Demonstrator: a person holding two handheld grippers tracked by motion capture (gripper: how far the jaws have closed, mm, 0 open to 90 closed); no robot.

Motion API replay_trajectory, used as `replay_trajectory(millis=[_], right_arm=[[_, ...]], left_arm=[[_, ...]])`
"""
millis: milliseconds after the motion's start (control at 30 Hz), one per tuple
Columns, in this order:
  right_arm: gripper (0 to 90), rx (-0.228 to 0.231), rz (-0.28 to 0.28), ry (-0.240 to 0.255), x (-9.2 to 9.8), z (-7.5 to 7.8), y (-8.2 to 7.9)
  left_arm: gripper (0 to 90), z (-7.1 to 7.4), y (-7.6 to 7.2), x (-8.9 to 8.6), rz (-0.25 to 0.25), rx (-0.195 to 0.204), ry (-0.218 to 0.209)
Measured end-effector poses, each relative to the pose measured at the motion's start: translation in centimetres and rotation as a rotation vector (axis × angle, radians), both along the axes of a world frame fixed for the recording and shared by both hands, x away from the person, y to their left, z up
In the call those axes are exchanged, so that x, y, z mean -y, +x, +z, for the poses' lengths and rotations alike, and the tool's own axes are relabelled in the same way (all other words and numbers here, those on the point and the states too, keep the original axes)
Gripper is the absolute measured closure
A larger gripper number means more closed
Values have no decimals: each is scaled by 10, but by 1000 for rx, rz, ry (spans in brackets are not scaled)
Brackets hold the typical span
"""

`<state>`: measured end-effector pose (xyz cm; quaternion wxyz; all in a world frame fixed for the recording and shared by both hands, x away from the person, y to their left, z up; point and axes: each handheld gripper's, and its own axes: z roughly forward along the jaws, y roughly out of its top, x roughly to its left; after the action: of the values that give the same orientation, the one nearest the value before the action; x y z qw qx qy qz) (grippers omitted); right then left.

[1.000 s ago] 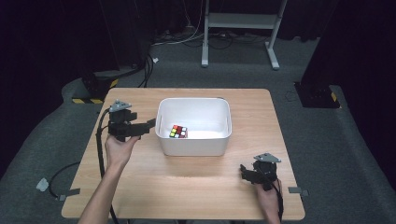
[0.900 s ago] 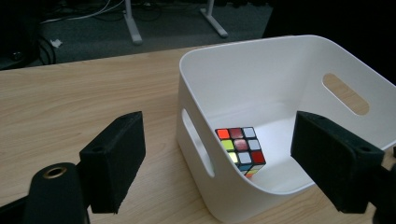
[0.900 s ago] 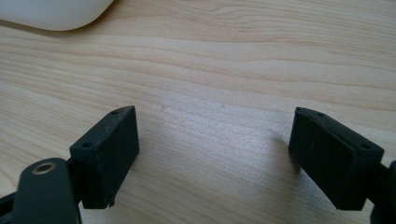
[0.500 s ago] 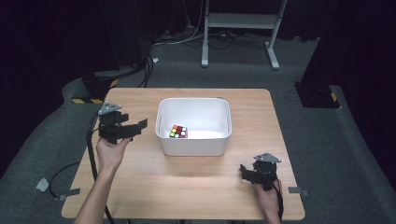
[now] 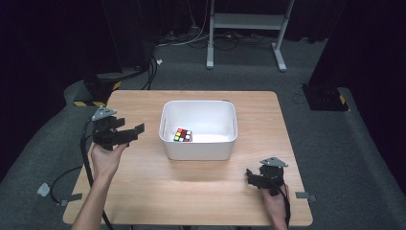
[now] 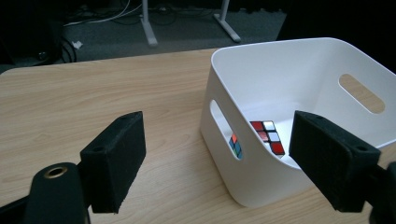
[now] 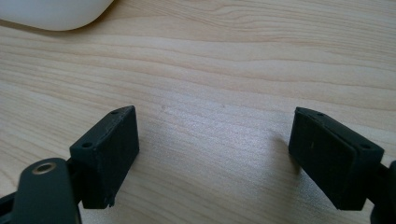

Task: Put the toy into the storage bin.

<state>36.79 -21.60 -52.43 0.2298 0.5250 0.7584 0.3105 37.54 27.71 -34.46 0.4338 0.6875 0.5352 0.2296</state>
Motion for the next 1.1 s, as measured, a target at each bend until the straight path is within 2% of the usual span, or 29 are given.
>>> replay_trajectory(millis=[233, 333, 667, 900, 1100], right_arm=[[160, 0, 0, 0, 0, 0, 0], [160, 0, 0, 0, 0, 0, 0], [160, 0, -1, 0, 0, 0, 0], [160, 0, -1, 0, 0, 0, 0], [160, 0, -2, 0, 0, 0, 0]], left_arm=[[190, 1, -6, -7, 10, 4, -4], [191, 1, -9, -10, 9, 5, -21], [192, 0, -17, -18, 18, 8, -23], [193, -4, -24, -24, 35, 10, -3], [197, -10, -32, -28, 46, 20, -6]])
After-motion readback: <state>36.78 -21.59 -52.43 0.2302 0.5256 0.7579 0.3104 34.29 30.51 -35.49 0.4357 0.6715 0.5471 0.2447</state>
